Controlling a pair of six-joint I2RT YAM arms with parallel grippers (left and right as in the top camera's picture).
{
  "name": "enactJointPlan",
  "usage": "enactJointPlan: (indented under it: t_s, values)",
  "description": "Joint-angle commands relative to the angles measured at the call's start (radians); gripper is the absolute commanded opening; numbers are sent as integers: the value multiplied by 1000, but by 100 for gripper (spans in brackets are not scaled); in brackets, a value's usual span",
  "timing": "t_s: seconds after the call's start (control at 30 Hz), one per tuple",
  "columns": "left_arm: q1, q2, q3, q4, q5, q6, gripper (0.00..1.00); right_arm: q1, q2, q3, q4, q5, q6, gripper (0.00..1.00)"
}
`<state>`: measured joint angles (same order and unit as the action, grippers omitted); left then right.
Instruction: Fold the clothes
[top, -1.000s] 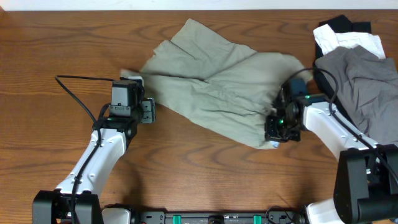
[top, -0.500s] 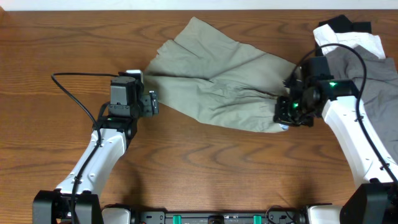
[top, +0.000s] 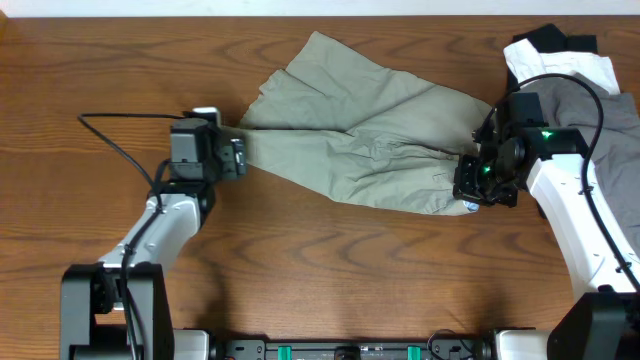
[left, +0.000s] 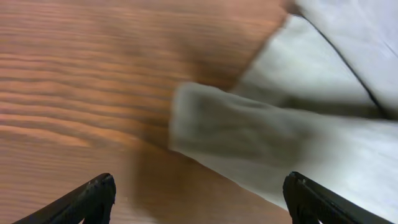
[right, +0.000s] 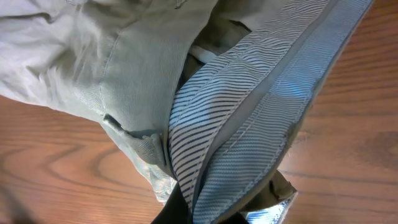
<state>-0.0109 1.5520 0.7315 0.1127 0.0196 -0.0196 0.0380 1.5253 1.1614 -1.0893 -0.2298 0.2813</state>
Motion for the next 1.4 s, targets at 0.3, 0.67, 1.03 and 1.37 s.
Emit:
enactJointPlan:
  t_s: [0.3,0.67,1.03,1.37]
  values:
    - [61,139,8,103,267,53,89,-8,-2,3,-2,17,13,3]
    - [61,178,9,159,390,51,6,-8,-2,3,4,17,14,3]
    - [61,-162,9,4,250,43,6,-20,-2,3,8,21,13,3]
    - [83,8,9,6,241,68,79,-20,-2,3,10,21,9,3]
